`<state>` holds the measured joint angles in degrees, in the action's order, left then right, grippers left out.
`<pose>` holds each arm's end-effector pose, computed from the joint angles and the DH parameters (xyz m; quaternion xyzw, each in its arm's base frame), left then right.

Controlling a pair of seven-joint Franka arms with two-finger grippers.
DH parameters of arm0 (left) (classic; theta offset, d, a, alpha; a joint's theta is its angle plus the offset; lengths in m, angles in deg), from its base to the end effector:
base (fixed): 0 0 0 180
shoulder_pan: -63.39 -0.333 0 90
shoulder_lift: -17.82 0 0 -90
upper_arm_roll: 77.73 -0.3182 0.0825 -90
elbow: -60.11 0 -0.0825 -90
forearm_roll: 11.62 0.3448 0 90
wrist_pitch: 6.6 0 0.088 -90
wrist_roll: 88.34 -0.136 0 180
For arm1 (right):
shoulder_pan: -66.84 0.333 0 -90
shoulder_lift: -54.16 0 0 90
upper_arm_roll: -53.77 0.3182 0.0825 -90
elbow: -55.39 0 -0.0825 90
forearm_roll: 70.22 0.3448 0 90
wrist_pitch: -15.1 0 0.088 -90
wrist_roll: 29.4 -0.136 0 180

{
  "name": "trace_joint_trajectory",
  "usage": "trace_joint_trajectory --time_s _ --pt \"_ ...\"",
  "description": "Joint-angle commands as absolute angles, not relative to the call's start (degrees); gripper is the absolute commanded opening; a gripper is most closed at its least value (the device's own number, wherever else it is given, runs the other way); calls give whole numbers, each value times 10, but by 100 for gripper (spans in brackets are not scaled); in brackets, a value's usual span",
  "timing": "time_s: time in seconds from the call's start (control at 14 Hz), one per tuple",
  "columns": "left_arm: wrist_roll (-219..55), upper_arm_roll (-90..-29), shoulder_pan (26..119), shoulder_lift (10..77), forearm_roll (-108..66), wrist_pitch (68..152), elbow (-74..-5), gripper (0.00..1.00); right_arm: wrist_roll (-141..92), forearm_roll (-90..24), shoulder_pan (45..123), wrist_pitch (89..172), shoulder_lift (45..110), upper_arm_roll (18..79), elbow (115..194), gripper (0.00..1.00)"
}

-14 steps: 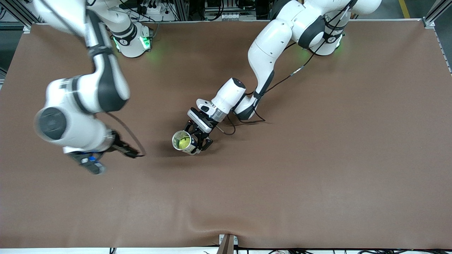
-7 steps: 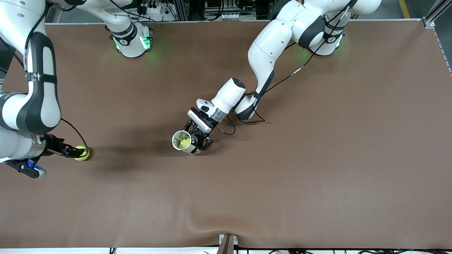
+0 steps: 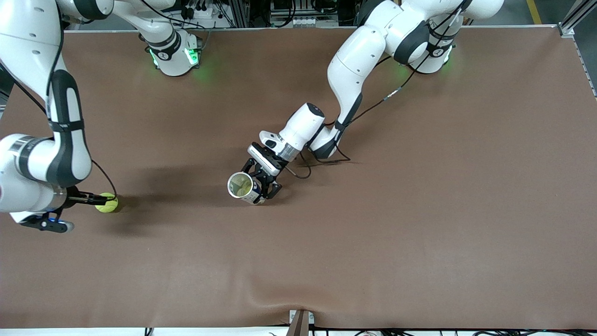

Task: Insert tennis ball vertically with right arm
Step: 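Move the right gripper to the second tennis ball and grasp it, then carry the second ball over the can opening with the right gripper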

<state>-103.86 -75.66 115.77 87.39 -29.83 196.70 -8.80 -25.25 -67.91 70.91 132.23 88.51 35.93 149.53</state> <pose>0.4935 -0.5959 0.1794 0.7812 -0.3331 0.4859 0.2067 0.6173 -0.1270 0.2633 0.9909 -0.0760 -0.0947 0.0576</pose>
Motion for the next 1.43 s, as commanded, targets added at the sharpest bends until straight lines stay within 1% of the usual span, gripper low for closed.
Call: trace_joint_trajectory --time_s 0.0,0.14,0.43,0.5,0.57,0.64,0.71,0.79,0.86,0.93,1.0,1.07,1.14,1.21,1.36 --pt "-1036 -759 1161 880 -307 1970 -80 76 -220 -687 697 1404 885 370 1550 100" --pt "-1036 -759 1161 880 -307 1970 -79 76 -194 -687 693 1430 904 370 1553 100" --pt "-1036 -758 1160 880 -308 1970 -79 77 -189 -681 686 1450 914 372 1554 100" --pt "-1036 -759 1160 879 -308 1970 -79 77 -189 -680 686 1451 914 372 1554 81" --pt "-1036 -759 1160 878 -308 1970 -79 77 -190 -679 686 1451 914 372 1554 64" --pt "-1036 -759 1160 878 -308 1970 -79 77 -195 -678 686 1452 914 372 1554 53" --pt "-1036 -759 1160 877 -308 1970 -79 77 -196 -668 688 1453 914 372 1554 39" --pt "-1036 -759 1160 877 -308 1970 -79 77 -196 -664 689 1453 915 372 1554 28" --pt "-1036 -759 1160 877 -309 1970 -79 78 -196 -663 689 1453 915 373 1554 20" --pt "-1036 -759 1160 877 -309 1970 -79 78 -196 -663 689 1453 915 373 1554 15" --pt "-1036 -758 1160 877 -308 1970 -79 79 -196 -663 690 1447 913 372 1552 5" --pt "-1036 -759 1160 877 -308 1970 -79 79 -196 -663 693 1444 908 372 1550 0" --pt "-1036 -759 1160 877 -308 1970 -79 79 -196 -663 694 1419 894 373 1543 0" --pt "-1036 -759 1160 877 -308 1970 -79 80 -198 -662 694 1370 876 372 1520 0" --pt "-1036 -759 1160 877 -308 1970 -79 80 -221 -662 698 1238 855 374 1448 0"
